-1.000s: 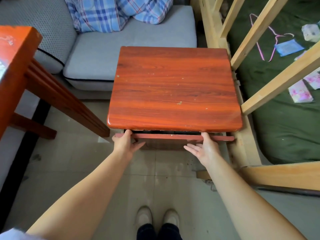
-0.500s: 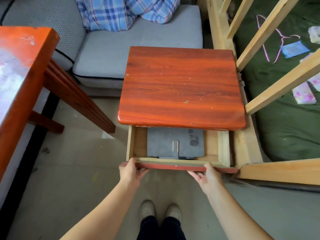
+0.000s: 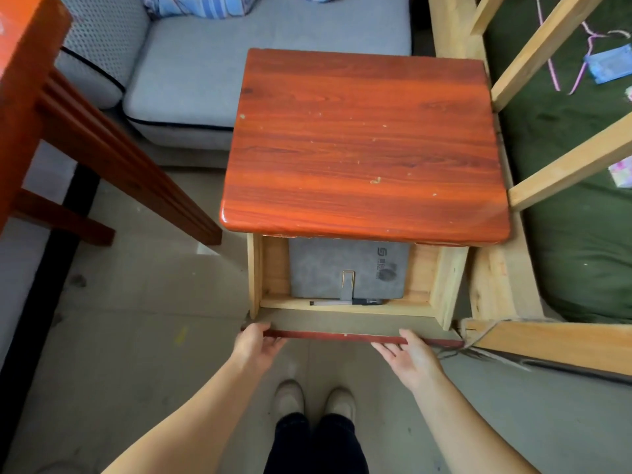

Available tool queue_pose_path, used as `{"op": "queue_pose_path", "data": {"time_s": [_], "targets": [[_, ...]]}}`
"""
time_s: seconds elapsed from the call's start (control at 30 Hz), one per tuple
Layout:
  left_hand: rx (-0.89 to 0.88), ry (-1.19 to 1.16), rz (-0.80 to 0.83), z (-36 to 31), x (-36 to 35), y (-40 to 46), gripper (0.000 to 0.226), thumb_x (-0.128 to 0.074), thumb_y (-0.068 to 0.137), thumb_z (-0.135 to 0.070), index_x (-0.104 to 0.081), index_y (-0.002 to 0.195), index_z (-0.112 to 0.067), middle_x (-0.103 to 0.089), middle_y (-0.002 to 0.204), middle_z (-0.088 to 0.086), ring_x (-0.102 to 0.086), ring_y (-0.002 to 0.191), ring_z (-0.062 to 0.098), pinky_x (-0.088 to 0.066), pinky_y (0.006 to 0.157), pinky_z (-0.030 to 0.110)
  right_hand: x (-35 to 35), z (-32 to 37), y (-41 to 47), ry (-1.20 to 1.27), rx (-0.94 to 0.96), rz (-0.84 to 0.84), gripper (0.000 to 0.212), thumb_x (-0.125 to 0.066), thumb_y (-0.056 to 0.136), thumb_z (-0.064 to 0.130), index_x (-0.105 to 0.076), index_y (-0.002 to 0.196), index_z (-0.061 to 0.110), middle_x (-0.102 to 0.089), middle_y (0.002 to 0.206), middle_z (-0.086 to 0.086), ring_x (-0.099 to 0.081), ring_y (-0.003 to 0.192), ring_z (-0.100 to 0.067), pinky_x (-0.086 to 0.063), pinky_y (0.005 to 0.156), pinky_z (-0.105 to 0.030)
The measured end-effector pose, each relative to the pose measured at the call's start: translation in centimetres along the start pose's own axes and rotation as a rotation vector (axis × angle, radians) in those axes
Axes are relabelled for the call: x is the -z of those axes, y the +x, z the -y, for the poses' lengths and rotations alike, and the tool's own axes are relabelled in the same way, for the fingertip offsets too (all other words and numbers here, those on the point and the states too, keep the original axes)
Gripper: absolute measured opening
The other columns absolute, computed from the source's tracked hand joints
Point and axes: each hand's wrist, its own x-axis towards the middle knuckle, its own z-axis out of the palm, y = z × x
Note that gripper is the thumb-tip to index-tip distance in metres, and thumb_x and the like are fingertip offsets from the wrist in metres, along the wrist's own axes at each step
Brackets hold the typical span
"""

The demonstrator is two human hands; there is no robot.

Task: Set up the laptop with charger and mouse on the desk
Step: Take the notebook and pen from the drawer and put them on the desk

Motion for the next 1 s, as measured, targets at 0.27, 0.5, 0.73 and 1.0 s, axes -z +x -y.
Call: {"op": "queue_pose_path", "data": {"time_s": [0.27, 0.5, 0.73, 1.0], "targets": [[-0.062, 0.093, -0.009, -0.9, 0.3, -2.0, 0.016, -0.050, 0.088, 0.002, -0.046, 0.103, 0.002, -0.051, 0.078, 0.015, -0.058, 0.068, 0.026, -0.058, 0.047, 0.033, -0.3, 0.8, -1.8, -0.083, 0.151, -0.009, 0.034, -0.048, 0.093, 0.003, -0.045, 0.127, 0.004, -0.052, 0.128, -0.025, -0.059, 0.098, -0.037, -0.054, 0.078, -0.049], [0.046, 0.000, 0.012, -0.7, -0.2, -1.2, 0.007, -0.039, 0.091, 0.008, -0.044, 0.093, 0.003, -0.049, 0.077, 0.018, -0.054, 0.069, 0.027, -0.058, 0.073, 0.043, -0.1, 0.2, -0.6, -0.063, 0.098, -0.037, 0.042, -0.048, 0.094, 0.004, -0.038, 0.134, 0.007, -0.041, 0.138, -0.025, -0.050, 0.119, -0.042, -0.049, 0.091, -0.056], [0.036, -0.040, -0.006, 0.4, -0.2, 1.2, 0.014, -0.043, 0.093, 0.000, -0.045, 0.080, -0.002, -0.048, 0.077, 0.012, -0.051, 0.068, 0.020, -0.054, 0.078, 0.034, 0.8, -0.4, 1.2, -0.107, 0.085, 0.032, 0.037, -0.046, 0.096, 0.011, -0.039, 0.132, 0.010, -0.039, 0.140, -0.023, -0.052, 0.117, -0.039, -0.052, 0.081, -0.046], [-0.965, 0.917, -0.376, 1.5, -1.4, -4.4, 0.049, -0.058, 0.079, -0.005, -0.042, 0.126, -0.006, -0.042, 0.129, 0.019, -0.038, 0.118, 0.037, -0.034, 0.097, 0.048, -4.1, 0.5, -2.8, -1.390, 0.544, 0.225, 0.019, -0.047, 0.092, 0.016, -0.064, 0.085, 0.013, -0.073, 0.072, -0.001, -0.071, 0.071, -0.025, -0.055, 0.065, -0.036]]}}
